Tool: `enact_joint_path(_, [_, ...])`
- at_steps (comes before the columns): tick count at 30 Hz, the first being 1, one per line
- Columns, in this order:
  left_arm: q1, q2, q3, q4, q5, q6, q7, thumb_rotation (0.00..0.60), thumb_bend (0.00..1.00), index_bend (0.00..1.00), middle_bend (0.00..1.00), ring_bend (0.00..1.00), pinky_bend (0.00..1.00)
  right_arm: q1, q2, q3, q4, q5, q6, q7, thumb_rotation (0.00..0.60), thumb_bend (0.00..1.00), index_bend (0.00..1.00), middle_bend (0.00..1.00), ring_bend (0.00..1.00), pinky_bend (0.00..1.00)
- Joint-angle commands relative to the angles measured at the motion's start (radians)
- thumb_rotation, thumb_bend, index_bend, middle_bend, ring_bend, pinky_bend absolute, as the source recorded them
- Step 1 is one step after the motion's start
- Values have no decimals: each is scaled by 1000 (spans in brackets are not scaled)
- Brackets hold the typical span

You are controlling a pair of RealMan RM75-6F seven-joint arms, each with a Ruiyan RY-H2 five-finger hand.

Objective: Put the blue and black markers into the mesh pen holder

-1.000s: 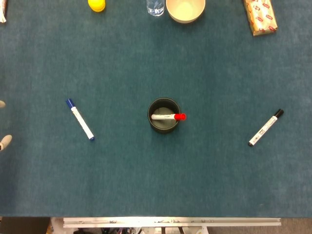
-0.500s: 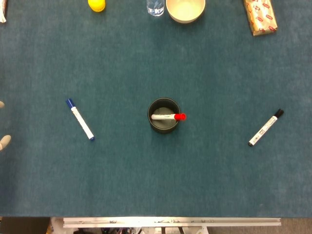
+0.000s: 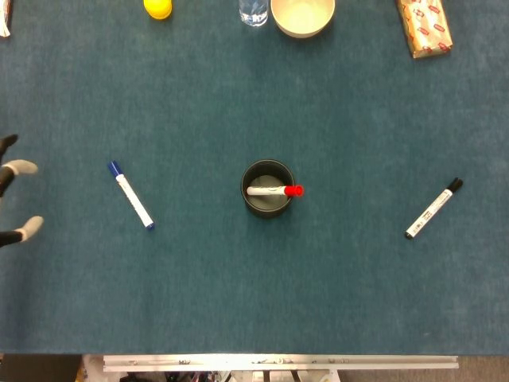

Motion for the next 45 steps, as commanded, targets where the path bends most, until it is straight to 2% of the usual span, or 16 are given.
enact_joint_path(1, [-24, -13, 3, -2, 18, -22, 3, 600, 133, 346, 26, 71, 284, 6, 5, 3, -2, 0, -5, 3, 600, 0, 409, 330, 256, 297])
enact_joint_path(10, [-104, -68, 9, 14, 68, -105, 20, 600, 133, 334, 0, 25, 255, 15, 30, 17, 1, 19, -7, 23, 600, 0, 410, 330, 256, 297])
enact_joint_path(21, [-183, -146, 29, 50, 102, -192, 30, 600, 146, 329, 0, 22, 249, 11, 36, 11, 13, 26, 0, 32, 600, 0, 409, 330, 256, 297])
enact_joint_path(27, [-221, -195, 36, 107, 131, -217, 55, 600, 147, 332, 0, 21, 249, 8, 35, 8, 22, 26, 4, 43, 600, 0, 410, 330, 256, 297])
enact_joint_path(30, [-240, -217, 41, 139, 137, -234, 61, 600, 188, 339, 0, 21, 249, 9, 33, 4, 28, 25, 0, 47, 600, 0, 409, 330, 256, 297])
enact_joint_path(34, [-259, -233, 50, 172, 143, -251, 58, 600, 246, 345, 0, 21, 249, 7, 30, 0, 33, 23, -1, 52, 600, 0, 410, 330, 256, 297])
enact_joint_path(45, [-285, -233, 85, 241, 167, -258, 87, 600, 246, 351, 0, 21, 249, 8, 22, -10, 36, 17, -6, 52, 600, 0, 410, 330, 256, 297])
